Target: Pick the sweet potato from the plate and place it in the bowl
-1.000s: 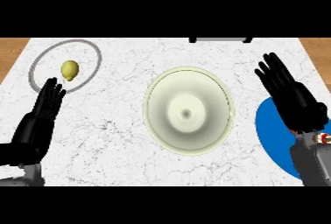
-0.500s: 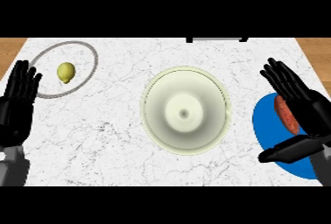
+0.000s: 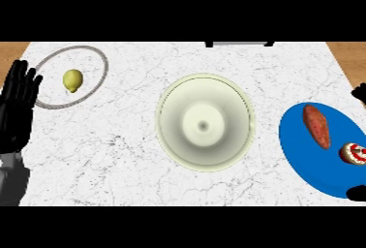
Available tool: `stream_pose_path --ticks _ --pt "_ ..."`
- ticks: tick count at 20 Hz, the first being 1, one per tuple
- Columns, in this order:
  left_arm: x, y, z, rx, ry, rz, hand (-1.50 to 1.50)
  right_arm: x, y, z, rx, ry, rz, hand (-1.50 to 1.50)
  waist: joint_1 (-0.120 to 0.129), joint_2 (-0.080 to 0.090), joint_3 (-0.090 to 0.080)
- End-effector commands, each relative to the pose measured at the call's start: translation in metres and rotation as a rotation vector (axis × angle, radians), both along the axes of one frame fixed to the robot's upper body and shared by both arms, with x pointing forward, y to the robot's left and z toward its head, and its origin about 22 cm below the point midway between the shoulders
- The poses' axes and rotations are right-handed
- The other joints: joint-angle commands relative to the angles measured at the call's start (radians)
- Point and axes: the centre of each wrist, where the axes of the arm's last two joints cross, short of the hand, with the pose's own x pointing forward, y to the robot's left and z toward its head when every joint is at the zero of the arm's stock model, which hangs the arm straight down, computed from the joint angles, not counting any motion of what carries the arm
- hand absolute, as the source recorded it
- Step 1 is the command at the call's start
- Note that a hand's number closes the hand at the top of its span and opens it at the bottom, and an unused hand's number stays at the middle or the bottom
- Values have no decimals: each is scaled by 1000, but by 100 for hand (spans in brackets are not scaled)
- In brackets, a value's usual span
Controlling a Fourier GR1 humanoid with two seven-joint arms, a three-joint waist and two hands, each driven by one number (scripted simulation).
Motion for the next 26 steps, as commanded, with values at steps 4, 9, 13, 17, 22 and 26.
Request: stream_pose_path --ticks 4,9,13,17,22,26 --pt "7 0 -2 4 -12 -15 0 -6 -47 89 -356 75 -137 -150 10 2 -2" --pt "5 -5 8 1 1 -42 0 -2 -51 120 -641 219 -76 -150 33 2 0" --pt "13 10 15 0 -10 -11 0 -4 -35 112 -790 258 -15 -150 20 1 0" --pt "2 -10 -4 -14 -17 -29 0 5 -70 110 -813 311 1 -150 32 3 1" --pt "-5 5 14 2 -9 -43 0 26 -56 91 -820 316 -36 -150 37 3 0" --pt "5 -5 15 -4 -14 -35 0 28 -65 60 -838 342 15 -150 32 3 1"
